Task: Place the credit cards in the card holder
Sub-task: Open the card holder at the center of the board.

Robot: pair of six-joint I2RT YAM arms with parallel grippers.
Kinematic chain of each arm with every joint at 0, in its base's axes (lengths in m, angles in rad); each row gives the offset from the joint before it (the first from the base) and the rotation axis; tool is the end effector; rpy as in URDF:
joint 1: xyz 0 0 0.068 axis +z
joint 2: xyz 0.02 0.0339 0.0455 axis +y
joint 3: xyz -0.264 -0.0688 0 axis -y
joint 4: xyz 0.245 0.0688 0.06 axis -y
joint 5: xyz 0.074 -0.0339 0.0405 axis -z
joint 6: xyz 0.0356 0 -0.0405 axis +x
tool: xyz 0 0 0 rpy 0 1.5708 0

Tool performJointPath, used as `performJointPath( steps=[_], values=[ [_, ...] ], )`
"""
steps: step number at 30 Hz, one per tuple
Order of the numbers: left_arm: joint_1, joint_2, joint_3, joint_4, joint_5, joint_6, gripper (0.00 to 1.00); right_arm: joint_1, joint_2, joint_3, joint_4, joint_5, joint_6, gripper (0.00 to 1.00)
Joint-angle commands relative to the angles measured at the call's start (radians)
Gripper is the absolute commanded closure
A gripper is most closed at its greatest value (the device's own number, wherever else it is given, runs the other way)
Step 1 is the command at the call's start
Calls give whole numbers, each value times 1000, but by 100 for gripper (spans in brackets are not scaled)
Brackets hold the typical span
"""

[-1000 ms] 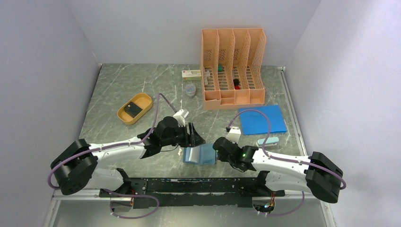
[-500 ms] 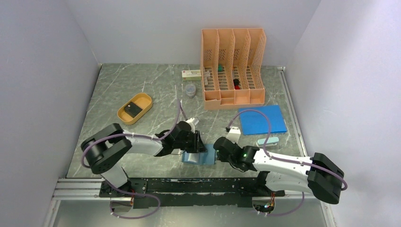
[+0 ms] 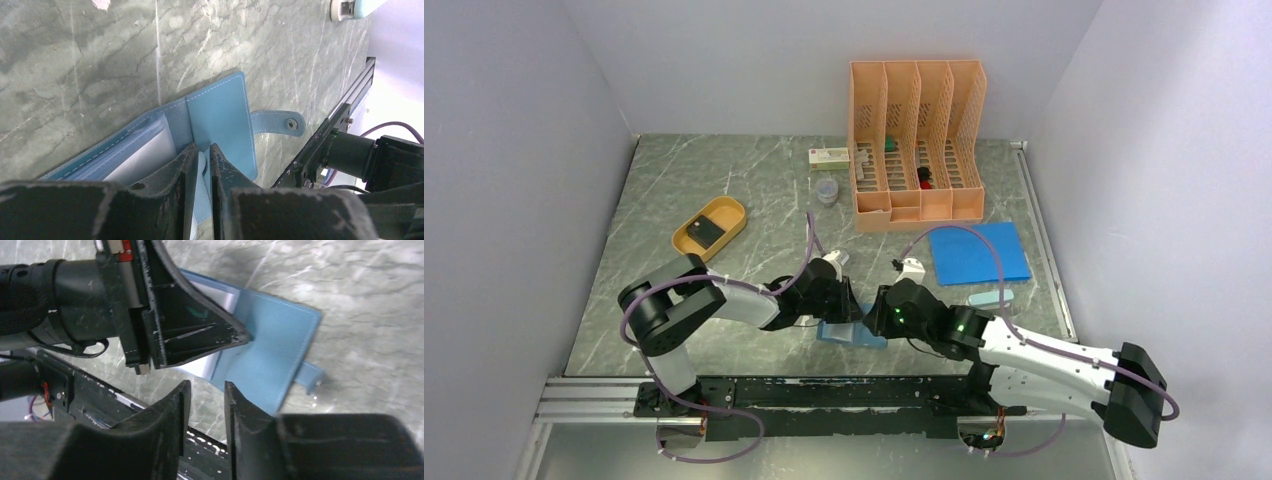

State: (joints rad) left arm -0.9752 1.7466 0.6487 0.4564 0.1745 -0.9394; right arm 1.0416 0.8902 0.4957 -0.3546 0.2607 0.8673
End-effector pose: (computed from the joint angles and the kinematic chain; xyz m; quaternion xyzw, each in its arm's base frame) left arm 0.1736 -0.2672 0.1174 0.0550 0.8897 -0.4098 0.1933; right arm 0.1001 0.1529 0.2061 -0.0274 0.9101 0.2542 0.3261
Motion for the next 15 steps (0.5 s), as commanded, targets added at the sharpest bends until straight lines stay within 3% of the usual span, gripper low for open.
performJointPath(
  steps=[1, 8, 15],
  values=[
    [-12, 24, -6, -18, -58, -3, 79, -2, 64, -24, 109, -87, -8, 71],
    [-12, -4, -18, -17, -61, -4, 79, -61, 172, -130, 249, -55, 55, 80],
    [-14, -77, -22, -51, -70, 6, 75, -108, 223, -189, 339, -84, 23, 81]
  ],
)
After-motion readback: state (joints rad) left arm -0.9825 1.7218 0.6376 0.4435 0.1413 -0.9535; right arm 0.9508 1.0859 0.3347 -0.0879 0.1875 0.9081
